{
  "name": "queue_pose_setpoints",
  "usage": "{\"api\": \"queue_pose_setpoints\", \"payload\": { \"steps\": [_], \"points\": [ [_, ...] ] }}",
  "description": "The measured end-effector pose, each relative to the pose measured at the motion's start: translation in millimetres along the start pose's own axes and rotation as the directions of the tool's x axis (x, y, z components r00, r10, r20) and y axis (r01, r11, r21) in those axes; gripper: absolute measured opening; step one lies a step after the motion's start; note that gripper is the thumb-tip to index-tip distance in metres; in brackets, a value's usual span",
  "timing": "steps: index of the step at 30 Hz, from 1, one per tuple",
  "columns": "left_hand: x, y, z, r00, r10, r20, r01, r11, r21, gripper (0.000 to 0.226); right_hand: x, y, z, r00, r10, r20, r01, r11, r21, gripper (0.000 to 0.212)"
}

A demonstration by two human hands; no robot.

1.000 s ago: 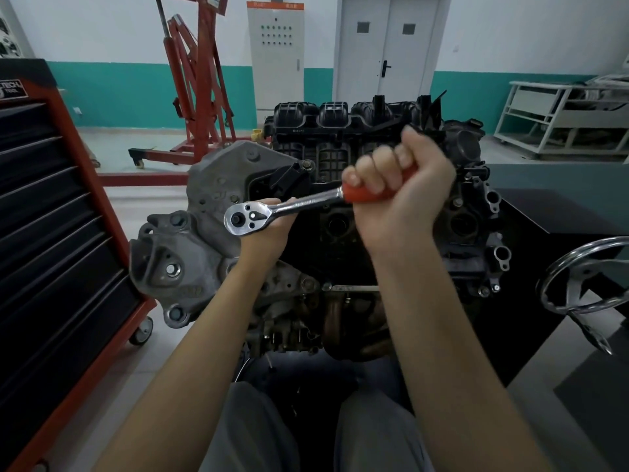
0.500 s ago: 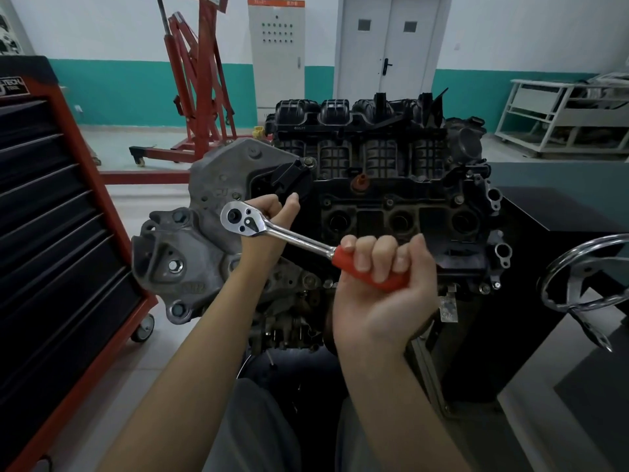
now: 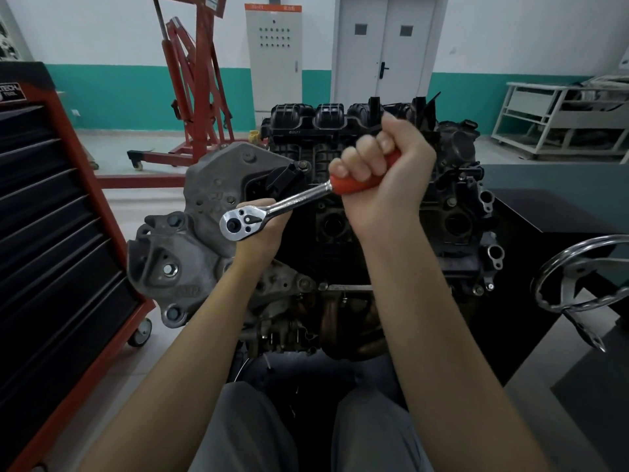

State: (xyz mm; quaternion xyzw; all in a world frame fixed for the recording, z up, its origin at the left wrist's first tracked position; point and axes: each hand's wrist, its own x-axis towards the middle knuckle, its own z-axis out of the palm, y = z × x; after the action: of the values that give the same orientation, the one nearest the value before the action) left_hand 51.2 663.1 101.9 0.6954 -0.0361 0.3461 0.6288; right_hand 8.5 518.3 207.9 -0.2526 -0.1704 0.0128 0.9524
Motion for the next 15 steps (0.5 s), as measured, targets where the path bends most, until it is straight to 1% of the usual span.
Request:
{"api": "queue_pose_setpoints", "payload": {
  "steps": [3, 5, 9, 12, 14, 15],
  "points": [
    [-3.7, 9.4, -0.9, 0.993, 0.104, 0.05, -0.103, 0.994, -0.028, 0.052, -18.0, 0.1, -8.5, 0.999, -0.038, -0.015, 0.039, 0.997, 0.065, 0.045],
    [-9.7, 17.8, -1.0, 0.983, 0.17, 0.067, -0.167, 0.985, -0.048, 0.056, -25.9, -5.3, -8.7, 0.999, -0.054, -0.001, 0.054, 0.995, 0.088, 0.043],
    [-14.6, 40.7, 1.3, 0.974, 0.223, 0.038, -0.222, 0.975, -0.034, 0.046, -34.7, -24.3, -7.0, 0.996, -0.076, 0.048, 0.069, 0.988, 0.141, 0.039],
    [-15.0, 59.5, 12.8, 0.967, 0.246, 0.057, -0.244, 0.969, -0.042, 0.042, -36.4, -46.7, -4.4, 0.988, -0.128, 0.082, 0.11, 0.975, 0.192, 0.033],
    [-16.1, 62.2, 25.6, 0.976, 0.212, 0.056, -0.21, 0.977, -0.035, 0.037, -38.1, -61.7, -4.4, 0.984, -0.16, 0.08, 0.141, 0.969, 0.201, 0.032],
    [-16.9, 61.6, 32.9, 0.984, 0.168, 0.057, -0.166, 0.985, -0.036, 0.032, -39.2, -68.4, -5.6, 0.982, -0.175, 0.07, 0.158, 0.967, 0.2, 0.033]
  ]
}}
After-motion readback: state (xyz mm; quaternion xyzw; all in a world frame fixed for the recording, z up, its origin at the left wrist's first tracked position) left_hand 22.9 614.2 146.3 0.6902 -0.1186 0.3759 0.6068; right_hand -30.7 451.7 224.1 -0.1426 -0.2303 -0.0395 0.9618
